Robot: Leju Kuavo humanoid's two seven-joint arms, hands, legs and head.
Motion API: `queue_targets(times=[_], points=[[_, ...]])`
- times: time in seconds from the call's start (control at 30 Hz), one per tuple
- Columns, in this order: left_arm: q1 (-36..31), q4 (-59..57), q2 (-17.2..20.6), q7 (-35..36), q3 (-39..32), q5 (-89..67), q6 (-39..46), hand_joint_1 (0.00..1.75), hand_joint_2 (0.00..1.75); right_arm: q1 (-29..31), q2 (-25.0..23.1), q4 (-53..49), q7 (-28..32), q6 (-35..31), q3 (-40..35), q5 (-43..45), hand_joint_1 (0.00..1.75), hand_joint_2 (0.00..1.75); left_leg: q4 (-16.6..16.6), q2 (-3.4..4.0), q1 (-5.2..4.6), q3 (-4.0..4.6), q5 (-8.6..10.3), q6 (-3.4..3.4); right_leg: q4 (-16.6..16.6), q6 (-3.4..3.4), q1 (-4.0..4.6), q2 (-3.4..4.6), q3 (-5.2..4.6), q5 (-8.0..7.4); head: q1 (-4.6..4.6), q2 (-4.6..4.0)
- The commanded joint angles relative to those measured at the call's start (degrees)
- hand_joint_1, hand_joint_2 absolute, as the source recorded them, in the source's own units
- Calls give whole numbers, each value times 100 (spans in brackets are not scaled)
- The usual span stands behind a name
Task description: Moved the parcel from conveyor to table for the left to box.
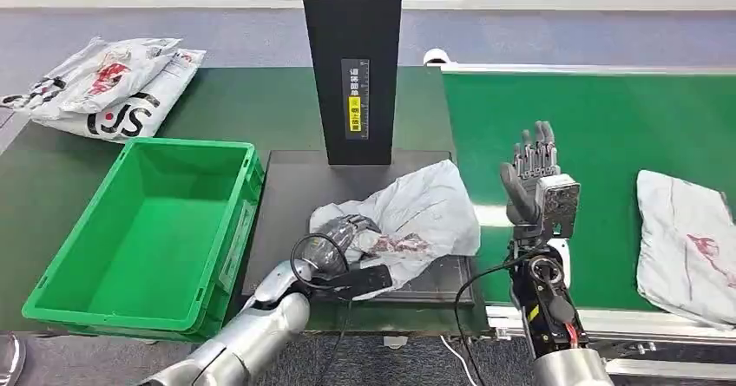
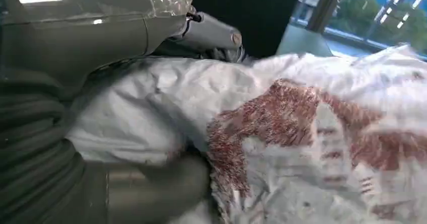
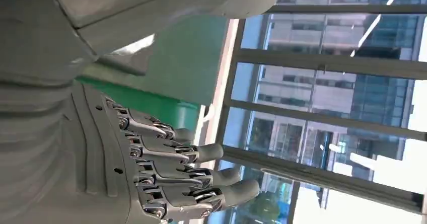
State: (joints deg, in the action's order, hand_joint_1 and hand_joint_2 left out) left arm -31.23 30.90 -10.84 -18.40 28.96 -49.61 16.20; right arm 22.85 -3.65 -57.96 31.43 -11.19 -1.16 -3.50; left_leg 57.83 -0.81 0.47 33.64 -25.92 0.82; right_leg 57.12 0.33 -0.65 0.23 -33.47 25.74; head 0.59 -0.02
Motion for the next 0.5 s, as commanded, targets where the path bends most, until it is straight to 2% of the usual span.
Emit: queue_targets(times=[0.03, 0.17, 0.3, 0.5], points=[[-433, -73, -198, -568, -1369, 1200, 264, 175, 175, 123, -135, 269, 46, -106, 219, 57, 0, 175, -5, 10, 1, 5, 7, -1, -5, -7, 3, 1, -6, -9, 0, 2], [-733, 120, -177, -544, -1473, 1329, 147, 175, 175, 51, -229, 227, 74, -98, 144, 58, 0, 175, 6, 11, 6, 17, 7, 6, 7, -13, 8, 1, -22, -9, 0, 2], [-893, 23, -195, -474, -1418, 1262, 177, 175, 175, 243, -273, 391, 76, -118, 121, 38, 0, 175, 0, 15, 0, 16, 9, 4, 8, -12, 5, 3, -23, -10, 0, 0], [-1036, 53, -218, -564, -1409, 1168, 711, 175, 175, 136, -303, 344, 125, -187, 180, 21, 0, 175, 0, 14, 3, 22, 8, 2, 7, -10, 3, 4, -26, -9, 0, 2]])
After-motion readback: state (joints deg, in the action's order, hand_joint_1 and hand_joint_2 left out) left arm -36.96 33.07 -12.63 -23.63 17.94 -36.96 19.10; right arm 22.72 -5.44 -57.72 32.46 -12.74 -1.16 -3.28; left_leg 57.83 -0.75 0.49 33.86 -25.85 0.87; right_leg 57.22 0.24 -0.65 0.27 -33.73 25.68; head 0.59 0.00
